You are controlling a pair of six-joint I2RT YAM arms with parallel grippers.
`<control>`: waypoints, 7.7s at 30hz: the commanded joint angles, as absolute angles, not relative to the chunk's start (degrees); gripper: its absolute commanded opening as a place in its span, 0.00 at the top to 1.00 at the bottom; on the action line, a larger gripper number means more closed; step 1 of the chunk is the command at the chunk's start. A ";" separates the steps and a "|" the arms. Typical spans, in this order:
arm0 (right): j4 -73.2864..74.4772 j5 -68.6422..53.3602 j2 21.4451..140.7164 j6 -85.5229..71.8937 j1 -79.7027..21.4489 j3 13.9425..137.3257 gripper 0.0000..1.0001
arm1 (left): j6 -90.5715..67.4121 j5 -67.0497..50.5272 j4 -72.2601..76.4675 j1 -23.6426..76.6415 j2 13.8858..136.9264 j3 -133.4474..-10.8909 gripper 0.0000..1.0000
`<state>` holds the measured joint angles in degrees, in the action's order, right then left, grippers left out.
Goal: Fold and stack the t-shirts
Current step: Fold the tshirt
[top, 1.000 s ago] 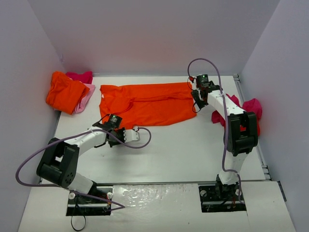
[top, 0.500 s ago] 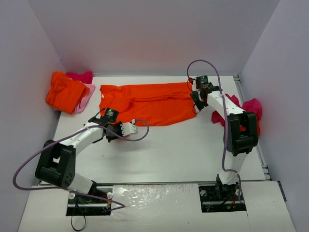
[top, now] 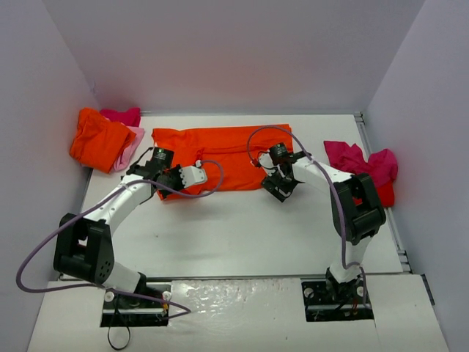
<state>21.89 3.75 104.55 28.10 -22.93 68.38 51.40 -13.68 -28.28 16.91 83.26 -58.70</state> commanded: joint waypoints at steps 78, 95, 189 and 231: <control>-4.65 59.94 126.33 32.08 -33.93 77.36 0.27 | 40.50 -13.37 -23.20 9.76 81.83 -71.15 1.00; -7.02 60.56 118.89 41.06 -29.35 93.80 0.24 | 41.46 -12.68 -23.74 9.58 82.09 -70.98 1.00; 20.05 24.24 118.84 29.81 -25.49 85.44 1.00 | 41.84 -11.04 -23.12 8.34 80.66 -69.55 1.00; 38.77 14.86 71.77 30.54 -26.83 65.39 1.00 | 48.12 -31.29 -75.45 8.94 57.12 -72.83 1.00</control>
<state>38.17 14.10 68.30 31.11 -26.40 63.95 45.56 -31.23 -75.39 8.67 53.56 -71.96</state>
